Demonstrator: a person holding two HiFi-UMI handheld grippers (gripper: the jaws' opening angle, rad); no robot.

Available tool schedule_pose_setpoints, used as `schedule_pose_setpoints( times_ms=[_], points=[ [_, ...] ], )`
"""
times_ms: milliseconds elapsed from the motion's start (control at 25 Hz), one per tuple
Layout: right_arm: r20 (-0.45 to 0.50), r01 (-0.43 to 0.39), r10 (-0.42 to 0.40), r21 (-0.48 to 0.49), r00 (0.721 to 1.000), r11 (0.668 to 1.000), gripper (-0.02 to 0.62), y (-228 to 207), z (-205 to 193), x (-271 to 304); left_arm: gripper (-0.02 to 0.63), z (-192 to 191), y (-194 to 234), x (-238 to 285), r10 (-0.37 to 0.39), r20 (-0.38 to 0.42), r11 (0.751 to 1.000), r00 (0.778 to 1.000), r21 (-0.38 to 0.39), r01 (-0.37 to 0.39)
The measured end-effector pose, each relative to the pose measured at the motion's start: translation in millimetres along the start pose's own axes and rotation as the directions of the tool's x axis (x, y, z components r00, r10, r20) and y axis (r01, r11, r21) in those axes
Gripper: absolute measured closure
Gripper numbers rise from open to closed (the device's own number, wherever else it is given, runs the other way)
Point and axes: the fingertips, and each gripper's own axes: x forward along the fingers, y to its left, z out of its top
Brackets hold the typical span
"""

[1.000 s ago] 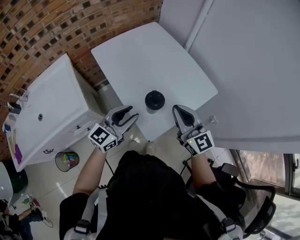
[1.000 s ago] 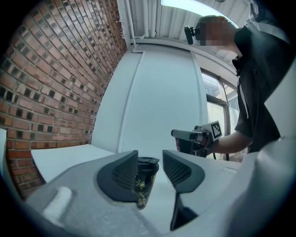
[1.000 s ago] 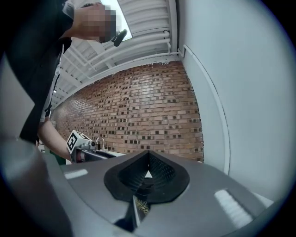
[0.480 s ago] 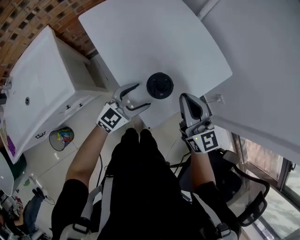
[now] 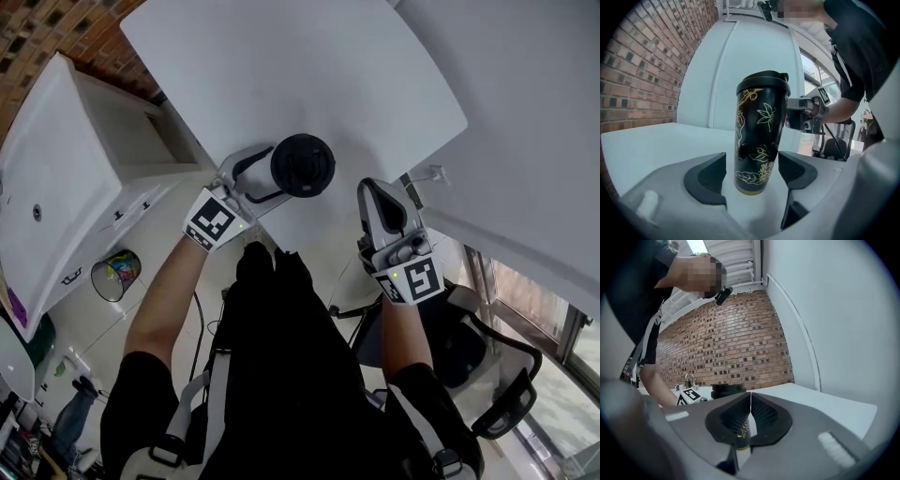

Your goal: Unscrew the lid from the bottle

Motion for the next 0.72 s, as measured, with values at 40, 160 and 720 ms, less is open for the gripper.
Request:
schedule_pose_setpoints(
  times_ms=[40,160,720],
  points=[
    [-0.004,0.004,-0.004,0.003,1.0,1.0,0.588,-1.9,-2.2,-1.5,0.245,0.0,-0.3,2.9,-0.013,0.003,1.0,1.0,0.003,0.013],
    [-0.015,0.012,-0.012,0.015,1.0,1.0,0.588,-7.0,-8.2,-5.2,0.227,-2.4,-1.7,12.7,-0.053,-0.011,0.998,0.999,0.023,0.053],
    [0.025,-0.198,0.198,0.0,0.98,0.98,0.152,50.8,3.6,43.5,0.229,-3.9,-10.0,33.2,-0.142,-0.003,0.988,0.99,0.058,0.142]
  ],
)
